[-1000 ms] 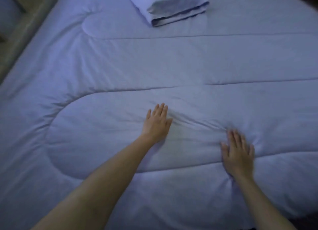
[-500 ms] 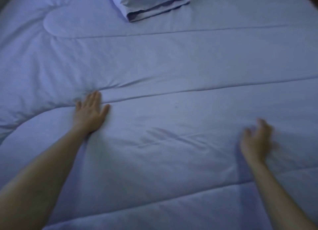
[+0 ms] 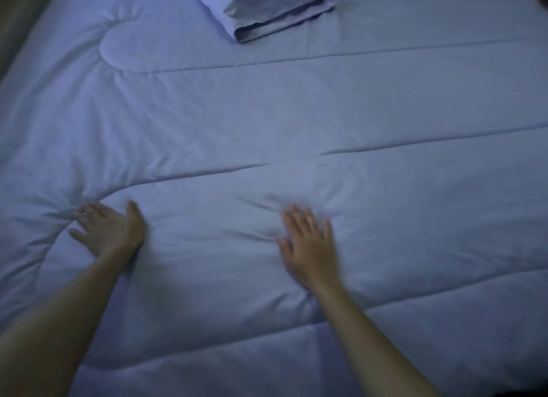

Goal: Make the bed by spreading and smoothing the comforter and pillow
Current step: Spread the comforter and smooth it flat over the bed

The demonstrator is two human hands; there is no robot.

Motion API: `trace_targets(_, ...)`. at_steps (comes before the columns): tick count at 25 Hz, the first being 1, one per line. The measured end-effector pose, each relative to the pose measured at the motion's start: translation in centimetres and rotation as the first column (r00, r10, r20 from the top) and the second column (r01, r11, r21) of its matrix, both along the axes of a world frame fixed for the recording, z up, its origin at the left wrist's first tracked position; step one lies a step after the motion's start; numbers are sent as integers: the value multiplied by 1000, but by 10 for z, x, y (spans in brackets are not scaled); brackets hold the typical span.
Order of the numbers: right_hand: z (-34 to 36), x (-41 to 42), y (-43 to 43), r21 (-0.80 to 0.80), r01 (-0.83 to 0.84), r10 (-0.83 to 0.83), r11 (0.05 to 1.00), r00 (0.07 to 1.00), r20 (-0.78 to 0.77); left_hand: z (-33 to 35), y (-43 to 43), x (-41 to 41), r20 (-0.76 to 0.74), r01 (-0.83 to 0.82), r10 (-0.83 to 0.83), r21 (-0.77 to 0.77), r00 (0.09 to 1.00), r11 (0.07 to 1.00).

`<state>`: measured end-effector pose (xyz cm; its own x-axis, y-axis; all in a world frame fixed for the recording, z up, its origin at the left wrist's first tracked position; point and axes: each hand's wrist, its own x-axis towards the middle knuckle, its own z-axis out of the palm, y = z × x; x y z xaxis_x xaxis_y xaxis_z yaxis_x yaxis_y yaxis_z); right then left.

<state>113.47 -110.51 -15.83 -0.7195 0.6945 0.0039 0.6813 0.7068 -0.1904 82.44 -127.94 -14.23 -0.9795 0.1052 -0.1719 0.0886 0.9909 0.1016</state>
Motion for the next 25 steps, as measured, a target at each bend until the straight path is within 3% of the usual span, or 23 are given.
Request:
trace_targets(3,2,98,16,14,321,-321,947,947,28,-3,37,56,-96,335,-327,86,940,938)
trace_targets(6,-4,200,7,8,564,-561,826,820,117,-2,76,151,-123,651,-639,156,759,743)
trace_targets(7,-5,230,3,-23,636,-625,772,764,160,-1,84,186,-117,754,-748,176,654,632)
trace_targets(8,-2,257,-1,-61,706,-688,705,703,181,0,90,220,-122,863,-861,190,494,468)
trace_targets(10,17,287,-5,-200,859,-839,470,506,202,-3,95,274,-98,984,-989,151,112,96)
trace_targets(11,27,289,-6,-217,900,-889,378,418,185,-4,98,291,-52,992,-998,118,-29,-35)
trace_targets(12,32,287,-6,-198,901,-900,385,414,135,-5,104,301,-13,989,-995,107,-97,-98)
trace_targets(13,33,283,-6,-130,857,-863,498,505,18,-6,116,310,-27,988,-995,118,-95,-98)
trace_targets(14,37,271,-11,-69,734,-737,676,673,-68,-9,128,315,-44,989,-998,138,-48,-53)
trace_targets(15,39,258,-18,-17,502,-501,865,860,-90,-11,141,316,-44,990,-999,144,-3,-10)
trace_targets(16,35,248,-23,39,203,-201,978,979,-32,-12,156,318,-19,991,-1000,131,25,22)
trace_targets(17,30,240,-24,61,-71,67,996,996,60,-13,172,316,-15,993,-998,105,56,54)
trace_targets(19,23,236,-6,-12,-295,293,955,942,164,-13,209,314,-32,991,-992,61,120,118)
trace_targets(21,8,253,41,48,-249,243,967,964,107,-9,244,318,-35,980,-980,44,198,196)
trace_targets(25,-3,344,163,25,154,-154,988,988,0,-3,323,362,-25,895,-894,31,446,446)
